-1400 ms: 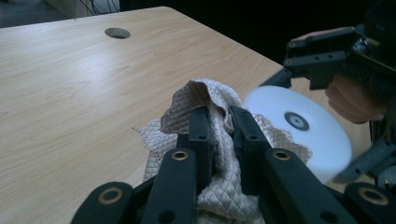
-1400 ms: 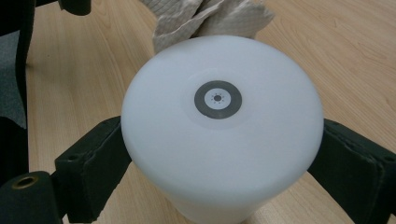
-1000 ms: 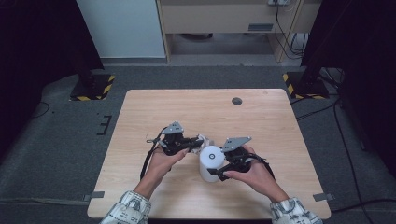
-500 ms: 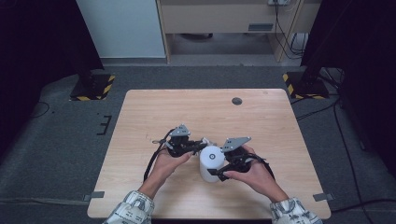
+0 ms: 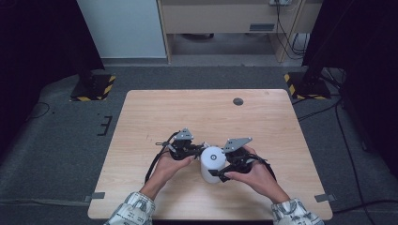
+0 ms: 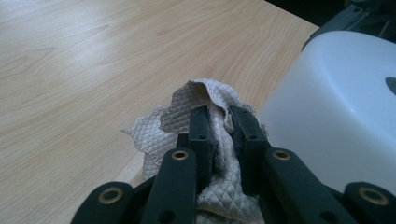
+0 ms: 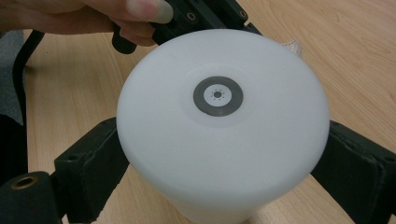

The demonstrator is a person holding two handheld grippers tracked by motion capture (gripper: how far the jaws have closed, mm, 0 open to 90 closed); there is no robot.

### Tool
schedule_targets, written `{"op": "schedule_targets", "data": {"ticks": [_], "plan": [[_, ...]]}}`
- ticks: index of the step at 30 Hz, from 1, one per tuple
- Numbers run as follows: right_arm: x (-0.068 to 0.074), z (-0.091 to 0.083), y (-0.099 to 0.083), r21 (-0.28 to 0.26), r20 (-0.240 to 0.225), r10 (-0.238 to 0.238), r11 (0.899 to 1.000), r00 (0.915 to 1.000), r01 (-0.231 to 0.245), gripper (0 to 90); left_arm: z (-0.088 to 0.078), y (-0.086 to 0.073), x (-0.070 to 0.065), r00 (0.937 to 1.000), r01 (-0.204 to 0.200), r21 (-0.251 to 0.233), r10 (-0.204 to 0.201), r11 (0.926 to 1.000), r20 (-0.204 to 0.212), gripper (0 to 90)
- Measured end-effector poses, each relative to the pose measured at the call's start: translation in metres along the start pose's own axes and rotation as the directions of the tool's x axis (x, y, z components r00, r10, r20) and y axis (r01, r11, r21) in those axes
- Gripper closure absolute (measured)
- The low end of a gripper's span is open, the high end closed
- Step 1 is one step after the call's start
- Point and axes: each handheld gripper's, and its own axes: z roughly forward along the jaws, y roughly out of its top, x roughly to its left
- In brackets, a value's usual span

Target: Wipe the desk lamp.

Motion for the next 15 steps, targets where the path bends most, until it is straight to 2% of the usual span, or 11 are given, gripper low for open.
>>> {"op": "schedule_targets", "data": {"ticks": [8,11,15], "plan": [[0.000,0.001,0.000,-0.004,0.005,-0.002,1.000,1.0000,0.002,9.0,-0.008,-0.007,-0.004,0.9995,-0.030,0.034,0.030,0.9990,-0.010,79.5],[0.000,0.001,0.000,-0.005,0.005,0.000,1.000,1.0000,0.000,9.1,-0.008,-0.010,-0.004,0.9996,-0.027,0.046,0.028,0.9986,-0.010,79.5],[0.000,0.000,0.000,-0.002,0.009,0.001,1.000,1.0000,-0.001,9.1,-0.002,-0.014,-0.005,0.9986,-0.046,0.094,0.048,0.9945,-0.019,79.5]]}}
